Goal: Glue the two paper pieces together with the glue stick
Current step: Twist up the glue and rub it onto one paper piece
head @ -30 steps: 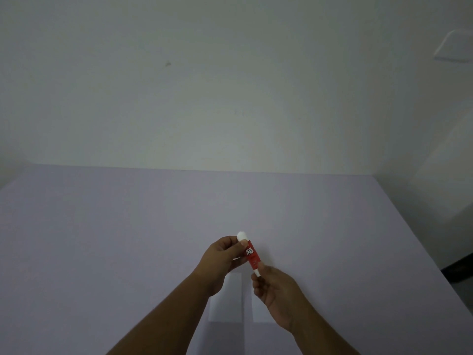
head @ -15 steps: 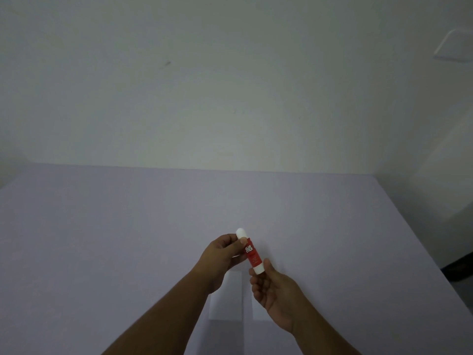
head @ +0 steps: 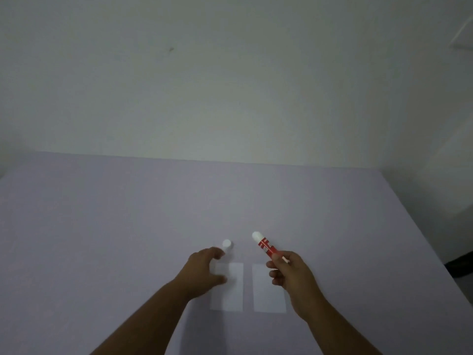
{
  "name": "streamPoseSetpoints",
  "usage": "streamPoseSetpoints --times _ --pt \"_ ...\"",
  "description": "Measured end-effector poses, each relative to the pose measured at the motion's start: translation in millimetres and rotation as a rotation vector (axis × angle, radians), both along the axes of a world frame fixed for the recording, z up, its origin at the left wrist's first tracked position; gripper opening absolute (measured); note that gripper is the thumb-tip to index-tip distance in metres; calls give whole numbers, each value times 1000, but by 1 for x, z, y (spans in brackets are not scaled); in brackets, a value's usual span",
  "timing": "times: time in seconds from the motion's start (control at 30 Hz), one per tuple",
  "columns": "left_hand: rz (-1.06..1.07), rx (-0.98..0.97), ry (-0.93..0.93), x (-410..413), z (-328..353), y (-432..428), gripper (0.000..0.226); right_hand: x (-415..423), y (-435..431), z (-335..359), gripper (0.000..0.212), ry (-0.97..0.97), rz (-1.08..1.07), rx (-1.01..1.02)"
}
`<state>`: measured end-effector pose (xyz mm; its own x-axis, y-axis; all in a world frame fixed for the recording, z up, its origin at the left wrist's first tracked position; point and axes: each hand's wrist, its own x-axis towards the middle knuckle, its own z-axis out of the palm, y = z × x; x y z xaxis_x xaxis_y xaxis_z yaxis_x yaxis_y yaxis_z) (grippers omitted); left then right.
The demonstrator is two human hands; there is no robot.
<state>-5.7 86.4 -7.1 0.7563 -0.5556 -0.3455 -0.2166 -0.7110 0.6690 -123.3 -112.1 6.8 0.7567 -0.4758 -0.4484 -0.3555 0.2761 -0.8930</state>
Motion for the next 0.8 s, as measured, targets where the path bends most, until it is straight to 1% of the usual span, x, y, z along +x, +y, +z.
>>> streamPoseSetpoints --times 0.07,0.17,0.27,0.4,0.5,0.67,0.8 --pt "-142 135 -98 -2 -15 12 74 -3 -1 -4 9 28 74 -163" --pt "-271 253 -172 -5 -30 18 93 -3 5 -9 15 73 184 -339" --pt "-344 343 -245 -4 -41 20 99 -2 13 -14 13 65 263 -474" --pt "-321 353 -262 -6 -50 19 101 0 24 -20 17 9 333 -614" --pt "-309 349 -261 -7 -53 17 104 3 31 -28 8 20 443 -690" --pt "-298 359 -239 -7 -54 17 106 9 44 -32 17 -11 646 -815" --pt "-284 353 -208 -7 -54 14 108 17 51 -33 23 -15 704 -941"
